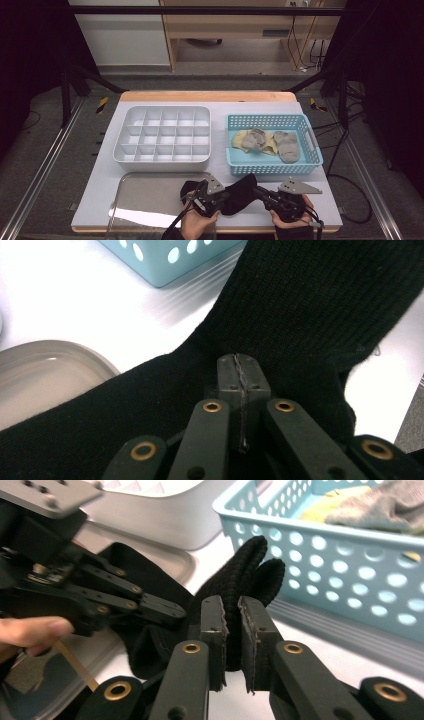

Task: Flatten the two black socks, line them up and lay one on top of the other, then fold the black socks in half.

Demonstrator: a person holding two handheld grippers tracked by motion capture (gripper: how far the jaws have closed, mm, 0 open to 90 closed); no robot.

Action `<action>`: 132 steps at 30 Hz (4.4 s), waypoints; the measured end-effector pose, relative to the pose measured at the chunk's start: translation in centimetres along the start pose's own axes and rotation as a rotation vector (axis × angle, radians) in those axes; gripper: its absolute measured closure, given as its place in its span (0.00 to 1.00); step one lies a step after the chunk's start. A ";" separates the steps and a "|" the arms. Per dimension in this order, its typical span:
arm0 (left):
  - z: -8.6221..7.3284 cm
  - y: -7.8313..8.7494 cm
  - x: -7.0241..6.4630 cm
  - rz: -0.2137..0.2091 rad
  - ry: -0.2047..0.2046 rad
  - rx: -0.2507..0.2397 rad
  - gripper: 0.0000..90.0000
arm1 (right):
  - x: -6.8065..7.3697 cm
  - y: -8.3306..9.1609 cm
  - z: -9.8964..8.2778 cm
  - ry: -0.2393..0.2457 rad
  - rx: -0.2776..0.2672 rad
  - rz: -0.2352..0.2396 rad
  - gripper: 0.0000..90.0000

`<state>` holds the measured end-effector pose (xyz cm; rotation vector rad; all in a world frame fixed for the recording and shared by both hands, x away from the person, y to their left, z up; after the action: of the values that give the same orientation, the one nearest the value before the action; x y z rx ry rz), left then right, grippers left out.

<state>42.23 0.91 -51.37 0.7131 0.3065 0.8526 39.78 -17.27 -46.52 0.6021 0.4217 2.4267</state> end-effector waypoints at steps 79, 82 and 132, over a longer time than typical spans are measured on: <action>-4.8 8.6 12.7 0.132 0.207 -0.062 0.99 | 8.7 -15.2 1.5 0.143 0.222 0.274 0.80; -4.8 8.7 12.8 0.133 0.213 -0.069 0.99 | 8.4 -13.8 2.0 0.134 0.188 0.281 0.81; -3.2 5.0 5.8 0.030 0.026 0.016 0.99 | 2.4 -8.2 -2.2 0.042 0.196 0.086 0.67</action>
<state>41.37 9.12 -50.10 0.7238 0.3274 0.8892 40.77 -9.80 -51.10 0.6653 0.6697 2.5010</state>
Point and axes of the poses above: each handheld gripper's, and its own axes: y roughly backward along the jaws, z roughly out of its top, x roughly to its left, the point moved 5 cm from there along -y, roughly forward along the jaws, and after that the axes turned 13 degrees about z, right-handed, at the moved point
